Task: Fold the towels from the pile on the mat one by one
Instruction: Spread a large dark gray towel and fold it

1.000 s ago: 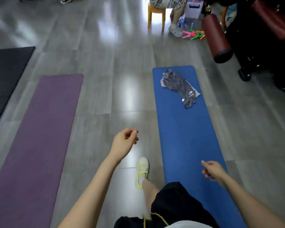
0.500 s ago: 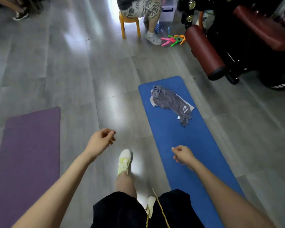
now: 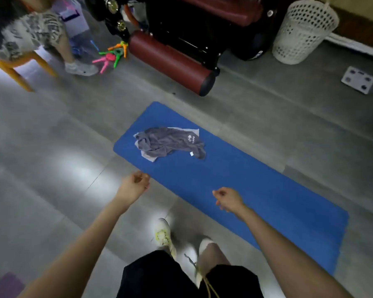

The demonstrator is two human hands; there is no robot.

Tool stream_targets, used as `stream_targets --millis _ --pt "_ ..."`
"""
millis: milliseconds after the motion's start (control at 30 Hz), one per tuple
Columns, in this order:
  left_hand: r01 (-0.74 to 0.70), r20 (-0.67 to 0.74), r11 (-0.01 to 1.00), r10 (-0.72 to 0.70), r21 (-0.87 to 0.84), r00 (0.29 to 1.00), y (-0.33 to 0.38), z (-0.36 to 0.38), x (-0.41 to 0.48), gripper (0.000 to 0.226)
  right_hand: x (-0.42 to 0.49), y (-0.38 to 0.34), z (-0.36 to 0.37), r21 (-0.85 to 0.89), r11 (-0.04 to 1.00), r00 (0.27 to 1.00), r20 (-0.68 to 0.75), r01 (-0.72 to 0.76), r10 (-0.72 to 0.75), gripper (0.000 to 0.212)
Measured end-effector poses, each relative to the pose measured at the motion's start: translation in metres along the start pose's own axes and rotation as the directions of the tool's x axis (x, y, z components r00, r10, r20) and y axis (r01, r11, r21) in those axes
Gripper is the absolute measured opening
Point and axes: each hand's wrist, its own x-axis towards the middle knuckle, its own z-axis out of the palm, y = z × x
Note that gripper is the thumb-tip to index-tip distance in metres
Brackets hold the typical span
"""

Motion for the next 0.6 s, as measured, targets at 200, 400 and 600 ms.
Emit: stream_targets --millis 200,400,600 --pt "-0.100 0.065 0.923 0.081 0.372 0.995 0.012 0.041 0.061 0.025 0.039 0.015 -0.012 0.083 0.995 0.988 -0.138 -0.052 0.064 0.028" --pt "-0.205 0.107 0.794 0.175 0.572 0.979 -0.010 0.110 0.123 0.023 0.106 0.049 -0.016 0.062 0.998 0.953 -0.298 -0.032 0.049 0.025" --pt "-0.368 0.118 0.689 0.382 0.624 0.916 -0.050 0.174 0.224 0.026 0.202 0.086 0.002 0.116 0.992 0.939 -0.335 -0.040 0.077 0.027"
